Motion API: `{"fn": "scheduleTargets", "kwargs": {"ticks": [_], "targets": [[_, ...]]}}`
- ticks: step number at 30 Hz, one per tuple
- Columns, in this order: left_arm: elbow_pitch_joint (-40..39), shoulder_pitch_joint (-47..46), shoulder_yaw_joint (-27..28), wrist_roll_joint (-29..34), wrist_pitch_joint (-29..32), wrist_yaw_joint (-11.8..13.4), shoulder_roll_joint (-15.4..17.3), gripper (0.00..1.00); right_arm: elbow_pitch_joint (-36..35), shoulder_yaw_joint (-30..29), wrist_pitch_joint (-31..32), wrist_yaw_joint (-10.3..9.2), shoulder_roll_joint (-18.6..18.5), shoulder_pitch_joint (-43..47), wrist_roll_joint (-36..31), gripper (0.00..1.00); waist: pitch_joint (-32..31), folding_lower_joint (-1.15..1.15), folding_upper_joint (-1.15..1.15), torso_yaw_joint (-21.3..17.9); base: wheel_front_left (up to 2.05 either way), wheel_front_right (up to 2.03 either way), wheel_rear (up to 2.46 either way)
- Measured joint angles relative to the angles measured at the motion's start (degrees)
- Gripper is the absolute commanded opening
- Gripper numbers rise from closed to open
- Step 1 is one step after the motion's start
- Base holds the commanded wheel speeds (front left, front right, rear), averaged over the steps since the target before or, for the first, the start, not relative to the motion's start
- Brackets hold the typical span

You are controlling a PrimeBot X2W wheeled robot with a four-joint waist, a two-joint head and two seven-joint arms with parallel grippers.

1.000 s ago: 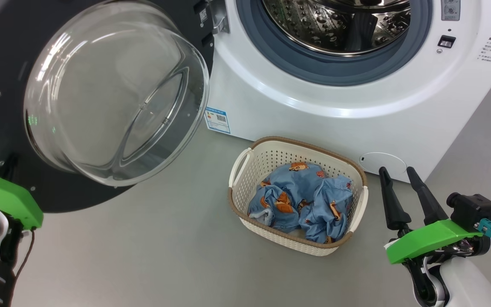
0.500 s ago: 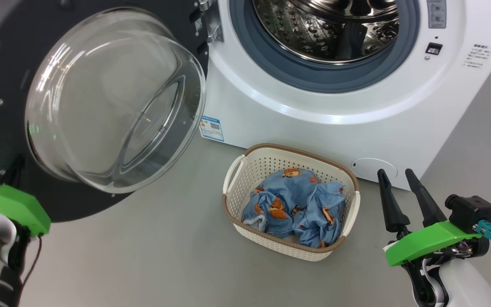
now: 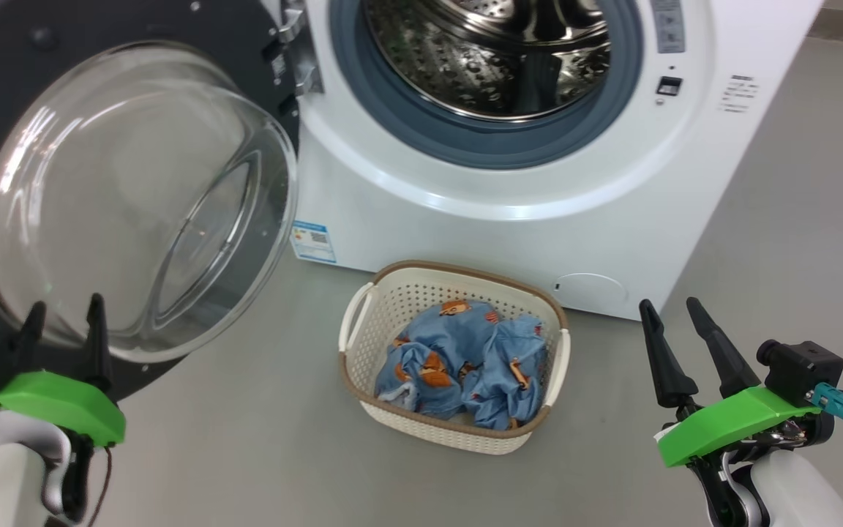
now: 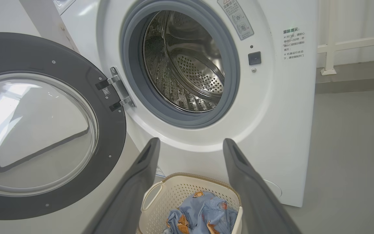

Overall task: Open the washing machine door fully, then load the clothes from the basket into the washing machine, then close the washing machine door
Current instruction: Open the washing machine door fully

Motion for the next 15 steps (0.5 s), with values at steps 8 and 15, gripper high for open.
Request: {"fn": "scheduleTargets", "kwargs": {"ticks": [8,15], "targets": [[-13.27,9.09,1.19,-0.02,-0.12,4.13,-0.88,1.0,-0.76,1.18,-0.01,0.0,-0.42,0.34,0.71,1.0,-1.52,0.0,0.0,-3.56,0.0,0.0,0.0],[-30.11,19.95,1.79,-1.23,1.49,9.77,-1.59,1.0,-1.08,2.07,-0.01,0.0,-1.42,1.55,1.14,1.0,-2.91,0.0,0.0,-8.35,0.0,0.0,0.0]]}}
